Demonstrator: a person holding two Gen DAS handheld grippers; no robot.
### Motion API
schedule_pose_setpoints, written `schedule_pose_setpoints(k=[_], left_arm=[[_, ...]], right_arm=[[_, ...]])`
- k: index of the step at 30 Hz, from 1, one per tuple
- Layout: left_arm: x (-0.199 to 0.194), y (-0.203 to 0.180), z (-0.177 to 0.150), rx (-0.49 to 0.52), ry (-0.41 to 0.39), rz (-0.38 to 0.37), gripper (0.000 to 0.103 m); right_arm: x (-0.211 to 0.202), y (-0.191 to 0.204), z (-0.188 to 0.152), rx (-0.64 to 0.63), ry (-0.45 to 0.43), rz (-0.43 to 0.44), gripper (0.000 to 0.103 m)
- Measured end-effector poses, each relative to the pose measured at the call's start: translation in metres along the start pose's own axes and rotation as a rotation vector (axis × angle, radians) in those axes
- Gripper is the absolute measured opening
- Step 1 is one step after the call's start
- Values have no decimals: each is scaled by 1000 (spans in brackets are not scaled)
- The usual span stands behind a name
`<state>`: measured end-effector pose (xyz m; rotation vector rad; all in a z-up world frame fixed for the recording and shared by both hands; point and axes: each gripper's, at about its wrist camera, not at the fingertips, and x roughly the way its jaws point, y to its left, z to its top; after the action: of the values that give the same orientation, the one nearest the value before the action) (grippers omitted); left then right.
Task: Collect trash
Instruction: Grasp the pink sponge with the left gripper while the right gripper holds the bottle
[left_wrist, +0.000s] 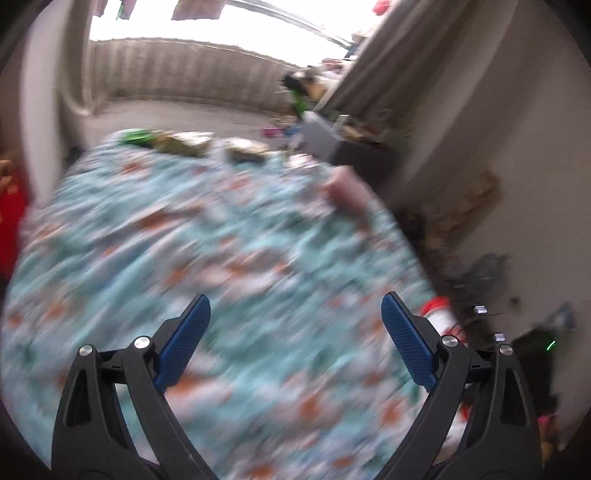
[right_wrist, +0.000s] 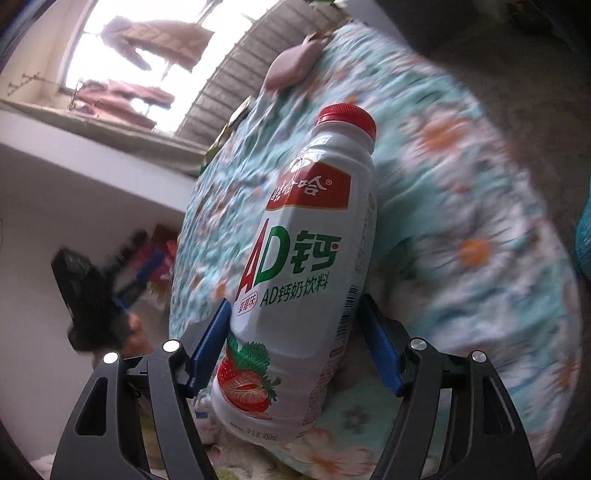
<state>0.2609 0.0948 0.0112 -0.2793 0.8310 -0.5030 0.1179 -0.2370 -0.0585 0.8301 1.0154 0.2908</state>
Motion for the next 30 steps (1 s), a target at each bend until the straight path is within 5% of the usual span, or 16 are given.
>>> schedule_pose_setpoints(k=[4, 9, 15, 17, 21, 30], left_arm=[[55, -11, 46, 8, 9, -103, 89], [145, -8, 106, -107, 60, -190, 81], [238, -26, 149, -142, 148, -165, 78], [259, -33, 150, -136, 184, -144, 67], [281, -49, 141, -95, 246, -104, 55], [265, -54, 130, -130, 224, -106, 35]], right_arm=[[-4, -17, 2, 21, 6, 47, 68], [-3, -24, 6, 11, 19, 85, 69], [2, -26, 5, 6, 29, 112, 69], [2, -29, 5, 10, 29, 121, 69], [1, -32, 5, 7, 27, 127, 69], [-3, -32, 1, 5, 10, 127, 69]])
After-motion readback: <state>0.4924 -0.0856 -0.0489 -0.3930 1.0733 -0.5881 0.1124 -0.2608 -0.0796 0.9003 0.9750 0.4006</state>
